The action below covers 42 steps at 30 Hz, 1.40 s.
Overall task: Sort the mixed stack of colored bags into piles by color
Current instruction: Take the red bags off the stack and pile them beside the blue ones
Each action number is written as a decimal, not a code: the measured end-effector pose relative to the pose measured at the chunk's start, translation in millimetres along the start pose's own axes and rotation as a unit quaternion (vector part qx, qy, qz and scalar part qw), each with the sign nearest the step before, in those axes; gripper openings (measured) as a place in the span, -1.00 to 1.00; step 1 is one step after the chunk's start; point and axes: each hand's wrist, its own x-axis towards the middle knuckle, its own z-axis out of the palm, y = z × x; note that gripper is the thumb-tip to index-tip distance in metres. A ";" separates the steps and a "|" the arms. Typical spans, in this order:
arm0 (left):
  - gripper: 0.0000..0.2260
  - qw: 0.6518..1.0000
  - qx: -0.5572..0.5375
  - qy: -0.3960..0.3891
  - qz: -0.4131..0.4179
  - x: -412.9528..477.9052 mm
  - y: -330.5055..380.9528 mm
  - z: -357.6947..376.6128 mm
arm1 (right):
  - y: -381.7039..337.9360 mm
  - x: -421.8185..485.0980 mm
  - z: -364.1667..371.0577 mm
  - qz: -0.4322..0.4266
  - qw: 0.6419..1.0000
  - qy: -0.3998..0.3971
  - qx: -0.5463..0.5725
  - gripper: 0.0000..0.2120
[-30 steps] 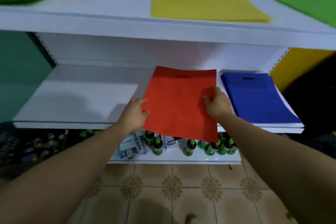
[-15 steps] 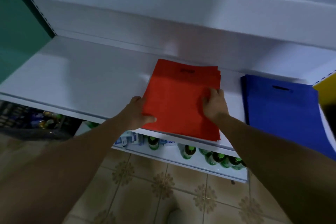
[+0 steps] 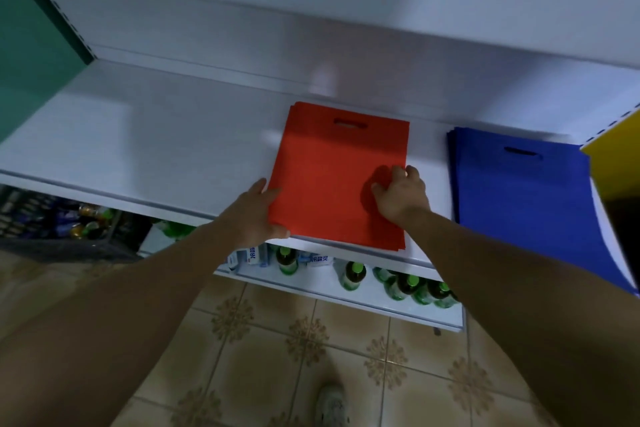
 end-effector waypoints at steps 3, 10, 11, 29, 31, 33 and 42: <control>-0.26 1.000 -0.022 0.008 0.021 -24.5 2.0 -17.7 | -16.5 -17.6 -23.7 -0.022 1.000 0.003 -0.021 -0.47; -0.33 0.996 -0.027 0.076 0.025 -117.5 -6.4 -77.5 | -86.7 -99.8 -84.2 -0.078 0.995 0.035 -0.053 -0.45; -0.33 0.995 -0.023 0.089 0.033 -134.6 -7.6 -87.6 | -99.6 -115.8 -92.4 -0.084 0.994 0.040 -0.057 -0.46; -0.37 0.953 0.047 0.294 0.062 -307.2 -53.9 -270.8 | -333.1 -244.9 -194.7 -0.249 0.951 0.153 -0.096 -0.47; -0.38 0.947 0.049 0.315 0.052 -299.5 -62.5 -287.5 | -353.1 -229.8 -198.6 -0.255 0.950 0.154 -0.094 -0.46; -0.39 0.941 0.049 0.331 0.041 -288.4 -71.1 -304.7 | -372.0 -208.8 -200.7 -0.263 0.948 0.152 -0.095 -0.46; -0.40 0.923 0.043 0.380 -0.028 -231.2 -109.5 -387.5 | -467.9 -101.2 -210.2 -0.319 0.934 0.138 -0.078 -0.49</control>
